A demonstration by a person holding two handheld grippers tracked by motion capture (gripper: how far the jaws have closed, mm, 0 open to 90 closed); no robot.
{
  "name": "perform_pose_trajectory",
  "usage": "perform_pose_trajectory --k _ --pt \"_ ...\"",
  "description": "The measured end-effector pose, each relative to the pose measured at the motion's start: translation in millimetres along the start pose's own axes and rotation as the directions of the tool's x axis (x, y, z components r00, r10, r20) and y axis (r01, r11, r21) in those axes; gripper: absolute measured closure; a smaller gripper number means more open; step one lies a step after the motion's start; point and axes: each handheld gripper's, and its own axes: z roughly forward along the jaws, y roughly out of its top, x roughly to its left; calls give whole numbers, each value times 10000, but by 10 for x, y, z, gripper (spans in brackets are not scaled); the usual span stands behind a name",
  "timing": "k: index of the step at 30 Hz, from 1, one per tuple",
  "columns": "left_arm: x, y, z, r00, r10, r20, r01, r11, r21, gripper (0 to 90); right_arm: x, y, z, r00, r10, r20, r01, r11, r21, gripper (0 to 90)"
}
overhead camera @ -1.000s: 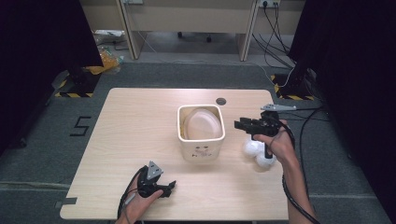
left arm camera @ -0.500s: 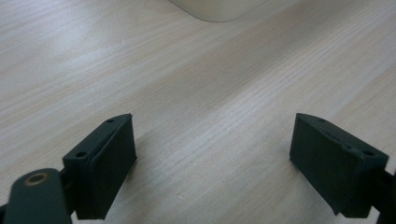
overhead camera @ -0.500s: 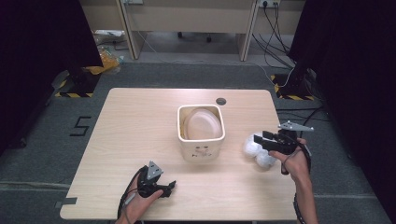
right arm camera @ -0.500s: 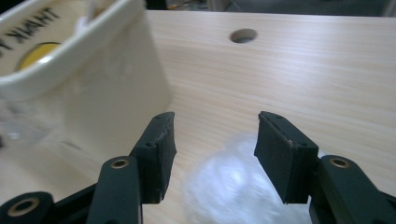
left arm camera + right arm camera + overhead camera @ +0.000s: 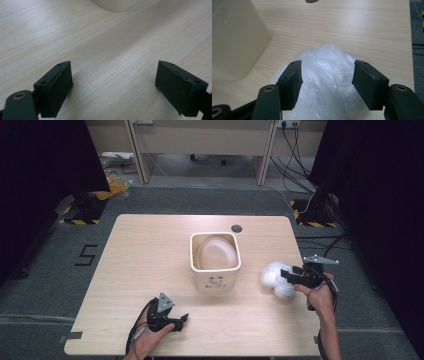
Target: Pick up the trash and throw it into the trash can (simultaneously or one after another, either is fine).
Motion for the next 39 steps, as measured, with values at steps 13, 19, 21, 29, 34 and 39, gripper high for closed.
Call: perform_pose_trajectory --k 13,19,21,29,34,39 --pt "-1 -1 0 10000 -6 -4 6 10000 -3 134 -62 -132 207 10000 -43 -74 47 9983 580 457" --pt "0 -1 -1 10000 -6 -5 6 10000 4 134 -93 -159 215 9992 76 -382 -59 9990 446 613" --pt "0 -1 -2 10000 -8 -10 8 10000 5 134 -90 -152 201 9992 90 -394 -75 9993 361 663" --pt "-1 -1 -1 10000 -15 -14 15 10000 -4 134 -2 -15 2 9972 -15 -753 -25 9985 -538 724" --pt "0 -1 -1 10000 -16 -13 16 10000 -3 134 139 153 -218 9932 -330 -1119 175 9905 -1367 724" --pt "0 -1 -1 10000 -15 -14 15 10000 -2 134 267 312 -343 9864 -580 -1538 295 9830 -1811 724"
